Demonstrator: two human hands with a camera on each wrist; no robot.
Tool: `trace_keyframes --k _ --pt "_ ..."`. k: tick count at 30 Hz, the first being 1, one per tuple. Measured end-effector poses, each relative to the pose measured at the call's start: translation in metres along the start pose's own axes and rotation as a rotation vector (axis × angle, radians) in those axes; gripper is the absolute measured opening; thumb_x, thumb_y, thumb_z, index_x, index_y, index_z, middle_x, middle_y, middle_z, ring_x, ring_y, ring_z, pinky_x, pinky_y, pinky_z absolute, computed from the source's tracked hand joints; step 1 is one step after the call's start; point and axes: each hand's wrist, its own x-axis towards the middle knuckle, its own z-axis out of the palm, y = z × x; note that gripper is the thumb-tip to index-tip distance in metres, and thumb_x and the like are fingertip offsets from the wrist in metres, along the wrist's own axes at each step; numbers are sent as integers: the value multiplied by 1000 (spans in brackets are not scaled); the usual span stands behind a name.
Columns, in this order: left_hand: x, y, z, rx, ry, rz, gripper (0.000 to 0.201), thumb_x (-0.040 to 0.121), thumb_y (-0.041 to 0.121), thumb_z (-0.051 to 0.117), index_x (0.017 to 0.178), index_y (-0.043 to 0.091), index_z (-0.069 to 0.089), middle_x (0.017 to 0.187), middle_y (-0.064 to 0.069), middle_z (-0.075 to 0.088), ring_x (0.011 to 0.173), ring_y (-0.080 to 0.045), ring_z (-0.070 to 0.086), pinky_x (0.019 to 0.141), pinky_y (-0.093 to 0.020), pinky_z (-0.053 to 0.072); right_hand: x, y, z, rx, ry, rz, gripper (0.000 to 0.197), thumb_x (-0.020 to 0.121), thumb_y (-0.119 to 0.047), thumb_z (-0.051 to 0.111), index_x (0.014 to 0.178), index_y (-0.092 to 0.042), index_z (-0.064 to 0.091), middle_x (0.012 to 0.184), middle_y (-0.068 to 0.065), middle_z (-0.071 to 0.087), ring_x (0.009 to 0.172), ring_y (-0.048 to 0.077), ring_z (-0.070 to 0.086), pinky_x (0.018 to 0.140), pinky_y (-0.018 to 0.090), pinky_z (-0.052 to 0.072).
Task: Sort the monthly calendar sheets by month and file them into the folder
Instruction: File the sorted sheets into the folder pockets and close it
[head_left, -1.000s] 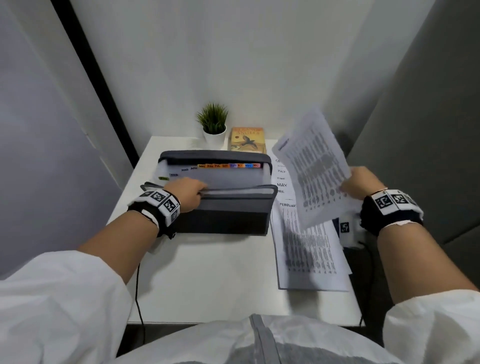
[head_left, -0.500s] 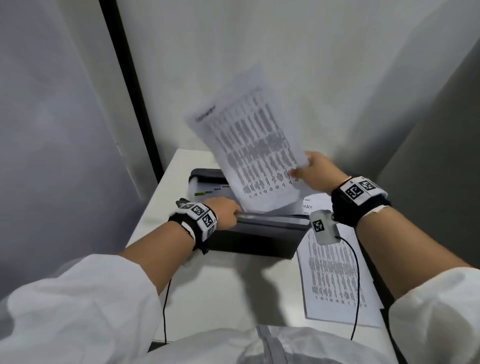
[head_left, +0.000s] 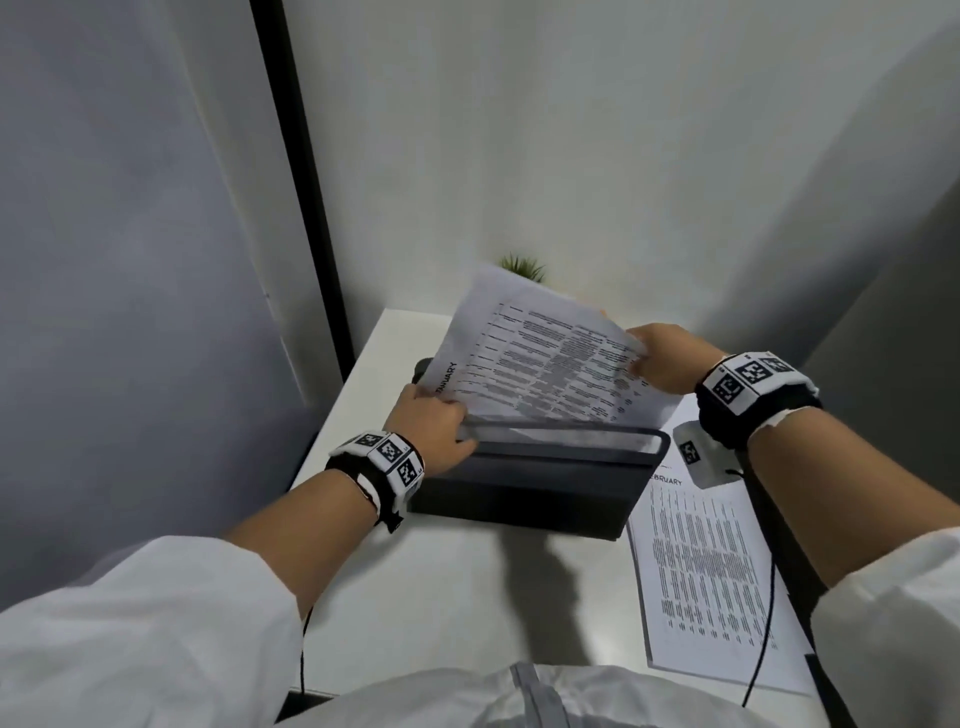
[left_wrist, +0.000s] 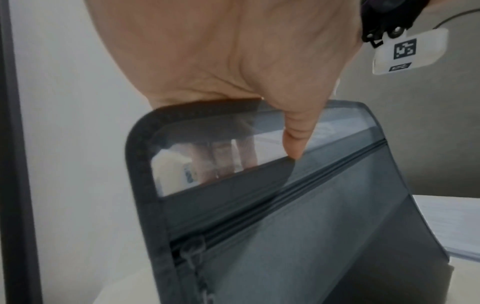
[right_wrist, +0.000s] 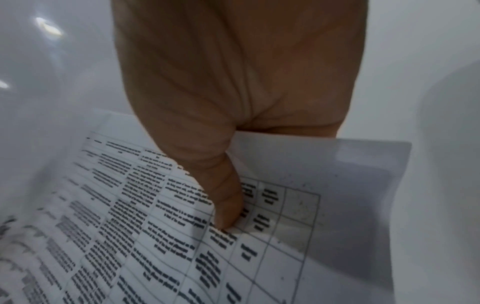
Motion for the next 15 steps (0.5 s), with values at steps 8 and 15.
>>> trace_keyframes --k 8,15 --pt "1 0 9 -120 27 -75 37 83 53 44 93 23 64 97 0 62 103 -25 50 87 -41 32 5 -5 2 -25 -32 15 17 87 -6 51 85 -19 60 90 7 66 81 25 57 69 27 38" --pt "-4 1 11 -124 49 -140 41 84 57 44 100 23 61 111 -3 59 114 -27 43 91 -44 32 17 -7 1 -52 -12 31 16 87 -4 48 88 -14 60 94 10 67 79 26 56 68 27 38"
